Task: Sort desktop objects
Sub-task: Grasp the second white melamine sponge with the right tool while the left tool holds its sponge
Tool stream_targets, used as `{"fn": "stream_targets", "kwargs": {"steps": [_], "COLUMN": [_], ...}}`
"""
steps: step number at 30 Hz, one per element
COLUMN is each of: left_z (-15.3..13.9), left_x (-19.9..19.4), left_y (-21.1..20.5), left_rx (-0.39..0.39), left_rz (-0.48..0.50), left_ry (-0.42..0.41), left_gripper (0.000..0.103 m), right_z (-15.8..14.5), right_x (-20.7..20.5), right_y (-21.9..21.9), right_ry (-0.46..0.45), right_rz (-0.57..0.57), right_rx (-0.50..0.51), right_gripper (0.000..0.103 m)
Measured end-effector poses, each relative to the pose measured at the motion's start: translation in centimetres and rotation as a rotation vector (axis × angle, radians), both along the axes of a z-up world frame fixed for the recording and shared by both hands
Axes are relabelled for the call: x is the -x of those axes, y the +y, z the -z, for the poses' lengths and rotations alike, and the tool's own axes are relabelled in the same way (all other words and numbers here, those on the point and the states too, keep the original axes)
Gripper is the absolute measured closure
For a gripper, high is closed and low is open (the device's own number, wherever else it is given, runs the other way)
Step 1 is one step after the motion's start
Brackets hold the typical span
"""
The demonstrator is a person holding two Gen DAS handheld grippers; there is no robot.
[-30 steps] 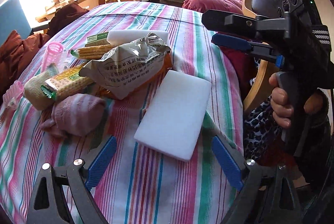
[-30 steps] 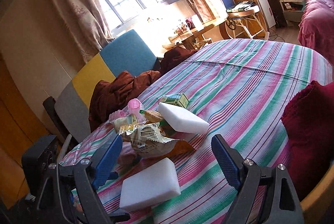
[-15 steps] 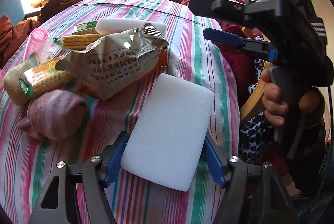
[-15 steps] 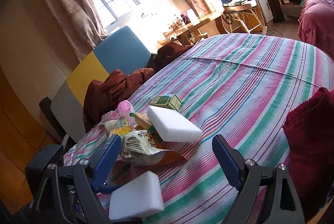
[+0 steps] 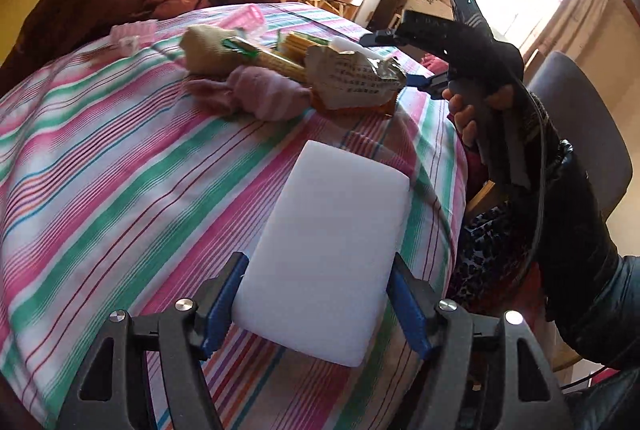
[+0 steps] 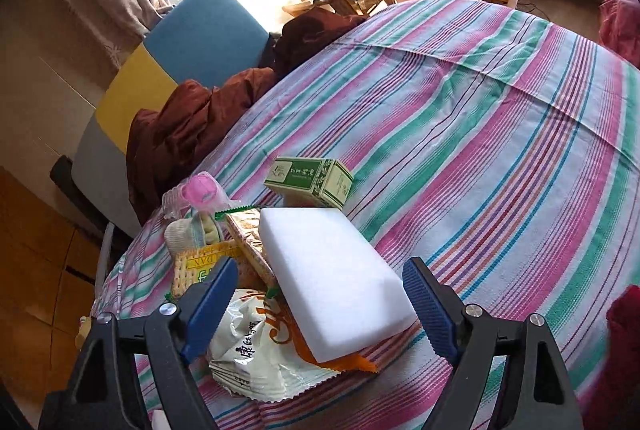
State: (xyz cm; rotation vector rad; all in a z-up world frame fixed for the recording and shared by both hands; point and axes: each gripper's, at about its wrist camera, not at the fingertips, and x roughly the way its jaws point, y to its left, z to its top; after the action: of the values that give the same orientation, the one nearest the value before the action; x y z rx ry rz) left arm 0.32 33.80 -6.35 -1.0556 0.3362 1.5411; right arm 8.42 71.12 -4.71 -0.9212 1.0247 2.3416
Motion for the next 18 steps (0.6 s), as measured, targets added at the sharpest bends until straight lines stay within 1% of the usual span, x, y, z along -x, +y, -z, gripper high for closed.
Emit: {"fn": "stream_targets", "kwargs": {"steps": [1,3,5,6,8,10,13,16,18], "left_z": [0.0,-0.1,-0.1,0.1,0.4,0.5,0.5,0.5,0.5], "left_x": [0.3,0.7,0.8,0.9,0.7,0.5,0.3,-0.1,-0.3], "left_y": [-1.0,-1.5,-2.0,-2.6,-3.2,-3.6,-4.3,-4.8,-5.2], "left_rx": [-0.005,-0.012,-0.019,-0.023,-0.033,-0.047,-0.061,-0.065,-0.07], "left_rz": [-0.021,-0.048,-0.072,-0.082,-0.101,-0.117,-0.133,-0.142,-0.148], "left_ry": [-0.003,-0.008,-0.016,-0.024,-0.035,-0.047,-0.055,-0.052,-0.054], "left_gripper": [0.033,0.033,0.033,0.033,0.033,0.032,0.032,0.032,0.032], "right_z": [0.2,0.8,1.3,1.4,1.7,1.7,1.2,0.0,-1.0], "right_x": [0.6,0.9,0.8,0.7,0.5,0.2,-0.6,-1.5,-2.1], "right_y": [0.2,0.4,0.6,0.7,0.7,0.4,0.0,-0.6,-0.9], "right_ry": [-0.019,-0.049,-0.059,-0.061,-0.068,-0.069,-0.062,-0.047,-0.041], "right_rz": [-0.012,-0.008,0.002,0.006,0.016,0.025,0.036,0.046,0.051], "right_rx": [0.011,0.022,0.023,0.022,0.013,-0.003,-0.033,-0.094,-0.132], "right_gripper": [0.017,0.017,0.017,0.019,0.026,0.044,0.056,0.065,0.069]}}
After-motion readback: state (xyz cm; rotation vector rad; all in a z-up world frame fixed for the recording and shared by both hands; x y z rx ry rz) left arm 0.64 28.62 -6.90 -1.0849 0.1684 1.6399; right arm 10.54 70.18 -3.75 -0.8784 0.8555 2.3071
